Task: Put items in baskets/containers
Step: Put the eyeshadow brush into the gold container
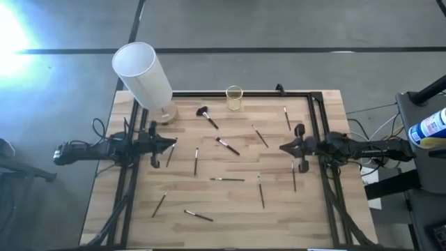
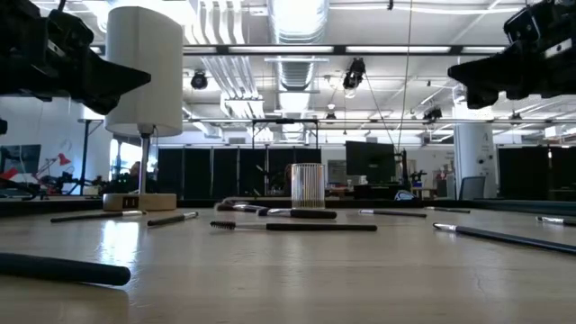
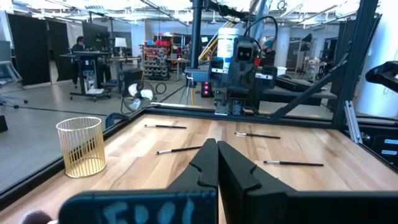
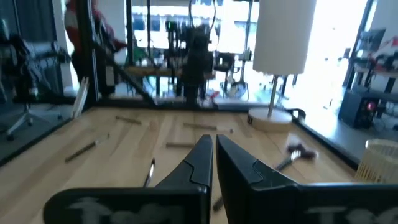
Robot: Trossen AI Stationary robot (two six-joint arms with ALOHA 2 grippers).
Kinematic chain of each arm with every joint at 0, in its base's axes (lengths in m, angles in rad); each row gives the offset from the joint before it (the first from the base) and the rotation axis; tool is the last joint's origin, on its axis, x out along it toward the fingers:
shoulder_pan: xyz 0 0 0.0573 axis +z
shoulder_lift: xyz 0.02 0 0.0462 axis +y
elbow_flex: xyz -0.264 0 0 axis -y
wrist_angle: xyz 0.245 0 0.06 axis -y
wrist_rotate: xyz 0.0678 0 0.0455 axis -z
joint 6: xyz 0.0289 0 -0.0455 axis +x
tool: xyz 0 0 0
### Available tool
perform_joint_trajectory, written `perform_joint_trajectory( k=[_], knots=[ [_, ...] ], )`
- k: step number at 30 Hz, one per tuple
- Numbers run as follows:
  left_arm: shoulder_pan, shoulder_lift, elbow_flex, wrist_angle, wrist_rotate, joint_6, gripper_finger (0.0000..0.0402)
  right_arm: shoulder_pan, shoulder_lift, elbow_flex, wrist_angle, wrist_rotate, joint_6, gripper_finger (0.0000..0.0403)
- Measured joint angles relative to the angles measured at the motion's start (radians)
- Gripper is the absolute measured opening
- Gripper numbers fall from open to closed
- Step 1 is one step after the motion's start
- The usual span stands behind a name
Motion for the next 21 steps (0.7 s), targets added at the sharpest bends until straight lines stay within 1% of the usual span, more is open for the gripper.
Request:
perform_joint_trajectory(
  k=[6,9,10,12,14,16,17,21],
  knots=[
    [0.0,0.0,0.0,0.0,0.0,0.004,0.0,0.0,0.004,0.0,0.194,0.0,-0.008,0.0018],
    [0.0,0.0,0.0,0.0,0.0,0.003,0.0,0.0,0.017,0.0,0.308,0.003,-0.047,0.0018],
    [0.0,0.0,0.0,0.0,0.0,0.003,0.0,0.0,0.025,0.001,0.339,0.008,-0.058,0.0018],
    [0.0,0.0,0.0,0.0,0.0,0.003,0.0,0.0,0.047,0.005,0.372,0.055,-0.079,0.0018],
    [0.0,0.0,0.0,0.0,0.0,-0.002,0.0,0.0,0.082,0.035,0.34,0.137,-0.106,0.0018],
    [0.0,0.0,0.0,0.0,0.0,-0.019,0.0,-0.003,0.129,0.083,0.267,0.21,-0.121,0.0018],
    [0.0,0.0,0.0,0.0,0.0,-0.03,0.0,-0.006,0.155,0.113,0.228,0.233,-0.122,0.0018],
    [0.0,0.0,0.0,0.01,0.0,-0.071,0.0,-0.036,0.275,0.225,0.116,0.268,-0.092,0.0018]
  ],
)
